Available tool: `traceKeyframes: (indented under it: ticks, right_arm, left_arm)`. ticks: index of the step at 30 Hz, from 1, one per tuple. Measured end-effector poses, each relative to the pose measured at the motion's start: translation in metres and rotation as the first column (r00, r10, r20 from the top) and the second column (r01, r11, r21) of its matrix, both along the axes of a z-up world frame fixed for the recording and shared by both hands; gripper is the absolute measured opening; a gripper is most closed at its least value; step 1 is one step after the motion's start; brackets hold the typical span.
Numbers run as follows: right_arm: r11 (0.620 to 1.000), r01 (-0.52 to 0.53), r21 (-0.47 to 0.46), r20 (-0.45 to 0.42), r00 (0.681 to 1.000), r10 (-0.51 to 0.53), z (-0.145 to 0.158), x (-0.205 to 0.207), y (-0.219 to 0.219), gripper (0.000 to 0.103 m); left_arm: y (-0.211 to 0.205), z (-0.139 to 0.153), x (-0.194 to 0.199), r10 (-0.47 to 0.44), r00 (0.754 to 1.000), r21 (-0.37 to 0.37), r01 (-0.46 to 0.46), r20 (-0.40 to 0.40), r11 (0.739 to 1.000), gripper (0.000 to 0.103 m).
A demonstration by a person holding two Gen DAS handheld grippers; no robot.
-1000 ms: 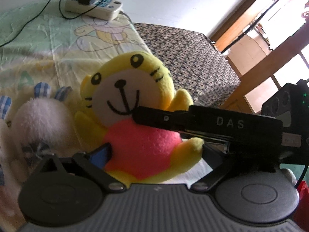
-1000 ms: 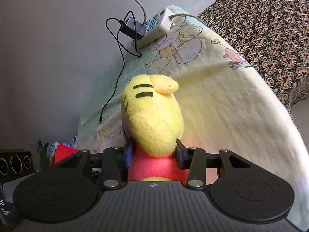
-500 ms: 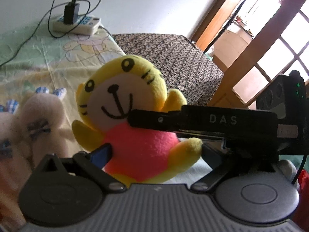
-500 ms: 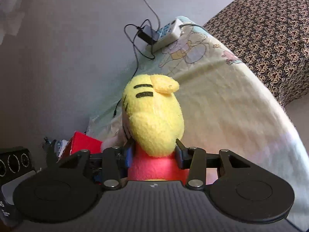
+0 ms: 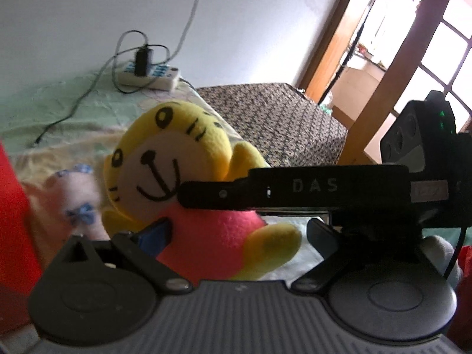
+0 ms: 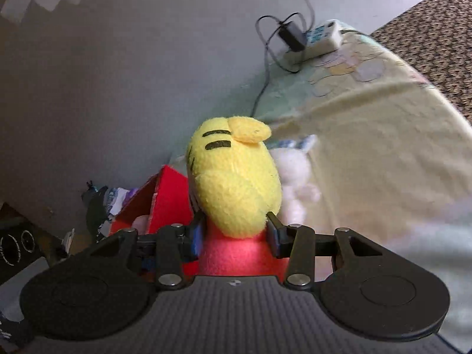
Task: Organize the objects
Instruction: 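Lift the yellow cat plush with the right gripper over the red box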
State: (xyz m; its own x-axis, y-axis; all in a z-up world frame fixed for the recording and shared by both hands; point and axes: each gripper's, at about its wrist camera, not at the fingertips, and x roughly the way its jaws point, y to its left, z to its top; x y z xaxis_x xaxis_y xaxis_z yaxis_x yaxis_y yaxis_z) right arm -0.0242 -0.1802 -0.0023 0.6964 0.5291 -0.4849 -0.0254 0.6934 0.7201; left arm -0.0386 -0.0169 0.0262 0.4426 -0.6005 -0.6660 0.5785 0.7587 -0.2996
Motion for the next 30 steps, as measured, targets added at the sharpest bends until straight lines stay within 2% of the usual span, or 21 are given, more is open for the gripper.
traceKeyframes:
  ticks: [8, 16, 25, 30]
  right_arm:
    - [0.999, -0.047, 0.027, 0.05, 0.998, 0.045, 0.022, 0.009, 0.064, 0.045]
    - [0.997, -0.063, 0.036, 0.115, 0.992, 0.058, 0.043, 0.027, 0.12, 0.045]
    - [0.999, -0.044, 0.004, 0.134, 0.99, 0.043, 0.04, 0.054, 0.175, 0.045]
    - [0.998, -0.028, -0.061, 0.127, 0.991, 0.035, 0.031, 0.069, 0.196, 0.045]
  left_arm:
    - [0.08, 0.022, -0.003, 0.074, 0.997, -0.072, -0.072, 0.025, 0.995, 0.095]
    - [0.141, 0.046, -0.006, 0.12, 0.986, -0.094, -0.11, 0.117, 0.989, 0.095]
    - [0.19, 0.044, 0.018, 0.155, 0.978, -0.064, -0.147, 0.138, 0.987, 0.096]
    - [0.208, 0.03, 0.039, 0.188, 0.977, -0.041, -0.185, 0.096, 0.982, 0.096]
